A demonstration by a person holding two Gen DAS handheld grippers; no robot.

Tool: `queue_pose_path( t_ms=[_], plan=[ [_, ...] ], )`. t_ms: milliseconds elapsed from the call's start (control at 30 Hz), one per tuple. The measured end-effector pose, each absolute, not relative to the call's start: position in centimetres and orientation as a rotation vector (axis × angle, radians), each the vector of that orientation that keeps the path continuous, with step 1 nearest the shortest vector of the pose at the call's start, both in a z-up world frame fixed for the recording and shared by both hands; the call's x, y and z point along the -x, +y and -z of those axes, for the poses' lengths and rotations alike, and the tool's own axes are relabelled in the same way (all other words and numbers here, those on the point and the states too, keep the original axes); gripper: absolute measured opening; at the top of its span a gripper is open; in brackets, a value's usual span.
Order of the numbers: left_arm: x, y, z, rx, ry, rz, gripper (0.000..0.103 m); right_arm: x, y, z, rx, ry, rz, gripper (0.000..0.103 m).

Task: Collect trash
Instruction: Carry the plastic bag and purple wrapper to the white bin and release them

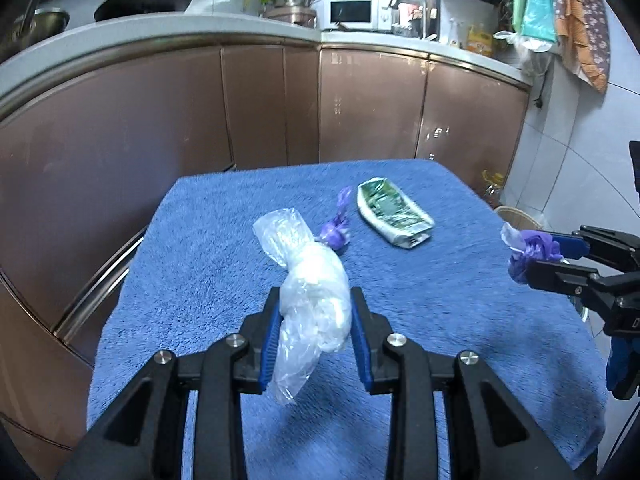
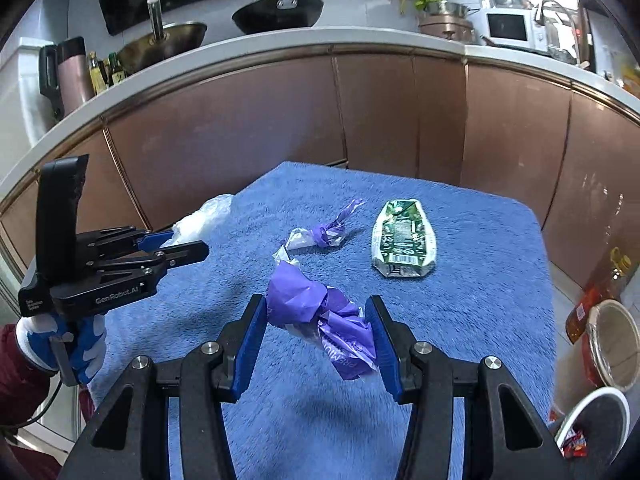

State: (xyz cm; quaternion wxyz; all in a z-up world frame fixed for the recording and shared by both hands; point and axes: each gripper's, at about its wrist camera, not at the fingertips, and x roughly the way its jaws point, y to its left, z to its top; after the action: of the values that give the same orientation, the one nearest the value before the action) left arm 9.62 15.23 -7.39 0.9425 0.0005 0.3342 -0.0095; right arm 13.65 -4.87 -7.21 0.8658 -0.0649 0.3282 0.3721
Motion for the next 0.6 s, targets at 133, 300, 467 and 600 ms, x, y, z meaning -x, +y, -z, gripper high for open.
queue_pose_path(
  t_ms=[133, 300, 467, 600],
  plan=[
    [-8.1, 13.6, 5.9, -0.04, 0.646, 0.03, 0.03, -12.3, -6.2, 6.2, 0.116, 0.663, -0.753, 0.048],
    [-6.4, 11.9, 4.3, -0.074, 0.605, 0.052, 0.03, -10.5, -7.5, 4.8, 0.098, 0.627, -0.724, 0.048],
    [-5.4, 10.5, 3.3, -0.093, 0.579, 0.074, 0.03, -9.1, -9.0, 3.7, 0.075, 0.594, -0.694, 0.048],
    [-5.0, 8.9, 2.7, -0.111, 0.565, 0.098, 0.03, -8.4, -10.4, 3.4, 0.056, 0.58, -0.668, 0.048]
  ],
)
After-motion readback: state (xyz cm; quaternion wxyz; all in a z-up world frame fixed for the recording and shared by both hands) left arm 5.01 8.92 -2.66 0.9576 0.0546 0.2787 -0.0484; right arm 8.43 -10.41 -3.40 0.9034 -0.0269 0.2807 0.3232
